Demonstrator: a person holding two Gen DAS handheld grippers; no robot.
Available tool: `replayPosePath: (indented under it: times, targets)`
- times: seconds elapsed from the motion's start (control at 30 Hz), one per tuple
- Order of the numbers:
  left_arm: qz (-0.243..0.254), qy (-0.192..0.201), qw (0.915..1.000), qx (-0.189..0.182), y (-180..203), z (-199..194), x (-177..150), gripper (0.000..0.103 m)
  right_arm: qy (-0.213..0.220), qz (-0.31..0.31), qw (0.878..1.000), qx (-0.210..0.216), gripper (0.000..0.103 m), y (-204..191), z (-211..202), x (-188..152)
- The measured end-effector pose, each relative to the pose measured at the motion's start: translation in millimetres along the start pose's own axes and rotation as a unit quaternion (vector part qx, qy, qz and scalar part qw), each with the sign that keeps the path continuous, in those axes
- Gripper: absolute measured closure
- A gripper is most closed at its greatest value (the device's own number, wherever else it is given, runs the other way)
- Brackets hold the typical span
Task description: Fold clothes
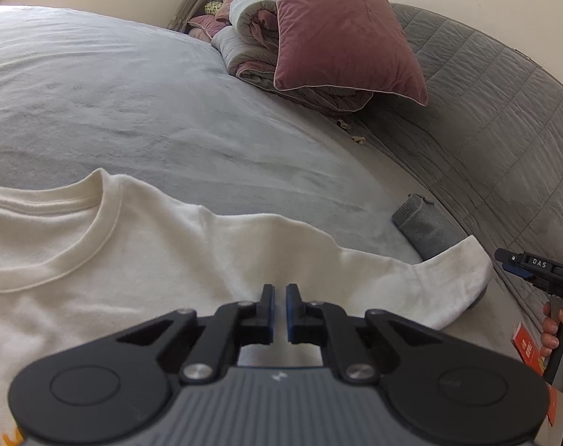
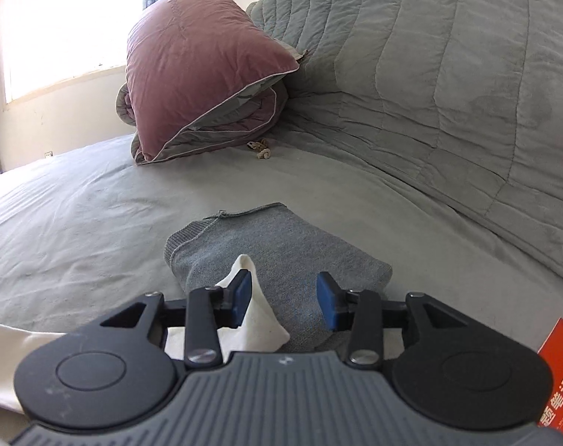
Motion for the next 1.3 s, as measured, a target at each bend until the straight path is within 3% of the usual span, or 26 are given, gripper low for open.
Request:
replayPosePath:
  times: [0.13,0.27,0.43,0.5,0.57,0.67,0.8,0.93,1.1,1.17,1.3]
  targets:
    - [-0.012,-0.009,0.9996,0.025,-2,14,9,0.097,-0.011,0.019,1.0,0.022,0.061,1,1,-5]
    - [-0.087,0.002,0.9961,0.015,-22,32,15,0.098,-0.018,0.017,0.999,0.027,0.061,-8,-1,-8]
    - [-0.211,0.021,0.9773,-0.01,-44,29,20,0.099,-0.003,0.003,0.999,0.048,0.061,-33,-13,6]
    - [-0.206,0.03,0.9781,-0.005,-40,15,24,0.088,0.001,-0.007,0.998,0.063,0.061,-48,-19,12]
    - [-0.188,0.04,0.9813,0.002,-35,-1,29,0.07,-0.011,-0.018,0.995,0.096,0.061,-71,-21,14]
    - [-0.169,0.046,0.9845,0.014,-35,-25,34,0.068,-0.034,-0.034,0.989,0.143,0.061,-109,-24,10]
    - [-0.129,0.044,0.9873,0.082,-56,-61,45,0.067,-0.065,-0.06,0.978,0.189,0.061,-161,-31,1]
    - [-0.084,0.046,0.9824,0.161,-91,-100,63,0.065,-0.096,-0.071,0.964,0.236,0.061,-208,-38,-8]
    - [-0.053,0.044,0.9619,0.264,-157,-148,82,0.054,-0.118,-0.081,0.951,0.273,0.061,-263,-42,-16]
    - [-0.06,0.039,0.9553,0.287,-183,-161,86,0.043,-0.126,-0.08,0.945,0.292,0.06,-288,-43,-20]
    - [-0.058,0.024,0.9426,0.328,-227,-178,92,0.043,-0.15,-0.075,0.927,0.336,0.06,-344,-40,-40]
Point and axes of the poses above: each gripper's, at about its wrist camera, not at the fingertips, and z roughly the way its jaws point, y to its right, x to its top, the point moved 10 cm from there along z, roughly the way its jaws point, and after that the axes turned 4 degrees about z, right-handed, at the moved point
